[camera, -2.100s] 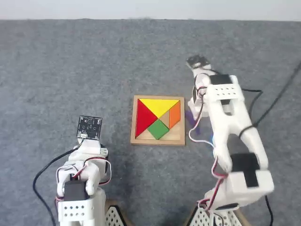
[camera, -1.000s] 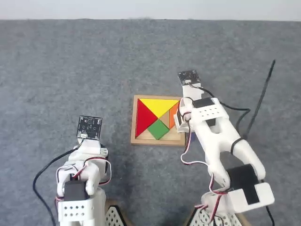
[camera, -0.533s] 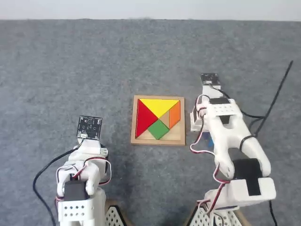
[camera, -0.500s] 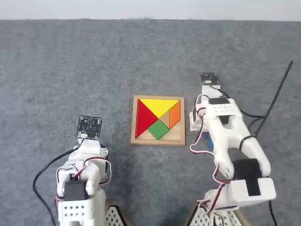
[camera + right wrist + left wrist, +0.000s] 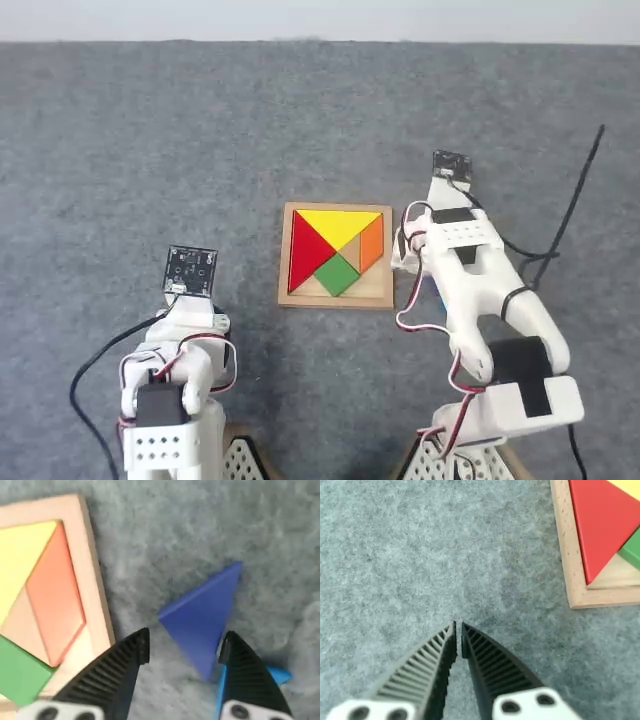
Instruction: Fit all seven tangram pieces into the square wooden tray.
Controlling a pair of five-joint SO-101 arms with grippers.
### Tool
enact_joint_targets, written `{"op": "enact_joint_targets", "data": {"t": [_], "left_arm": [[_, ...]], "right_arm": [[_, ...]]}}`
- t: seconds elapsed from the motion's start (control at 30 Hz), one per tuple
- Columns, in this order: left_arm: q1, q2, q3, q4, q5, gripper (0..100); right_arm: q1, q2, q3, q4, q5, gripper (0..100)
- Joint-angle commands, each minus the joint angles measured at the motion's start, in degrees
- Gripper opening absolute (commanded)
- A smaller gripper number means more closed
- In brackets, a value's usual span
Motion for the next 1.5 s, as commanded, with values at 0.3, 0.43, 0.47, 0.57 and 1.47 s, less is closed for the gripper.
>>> {"op": "enact_joint_targets", "data": {"t": [0.3, 0.43, 0.47, 0.57, 1.47], "left_arm": [[0.3, -1.0, -0.6, 0.2, -0.1, 2], [0.3, -1.0, -0.6, 0.2, -0.1, 2], [0.3, -1.0, -0.6, 0.2, -0.1, 2], [0.3, -1.0, -0.6, 0.2, -0.1, 2], [0.3, -1.0, -0.6, 0.2, -0.1, 2]], "right_arm": [[1.8, 0.7, -6.0, -2.8, -1.1, 24.2], [2.1, 6.2, -11.1, 1.3, 0.7, 24.2], [2.1, 7.1, -11.9, 2.0, 0.6, 24.2], [2.2, 7.9, -12.2, 2.5, 0.6, 24.2], [1.9, 2.7, -12.2, 9.0, 11.1, 13.3]]}}
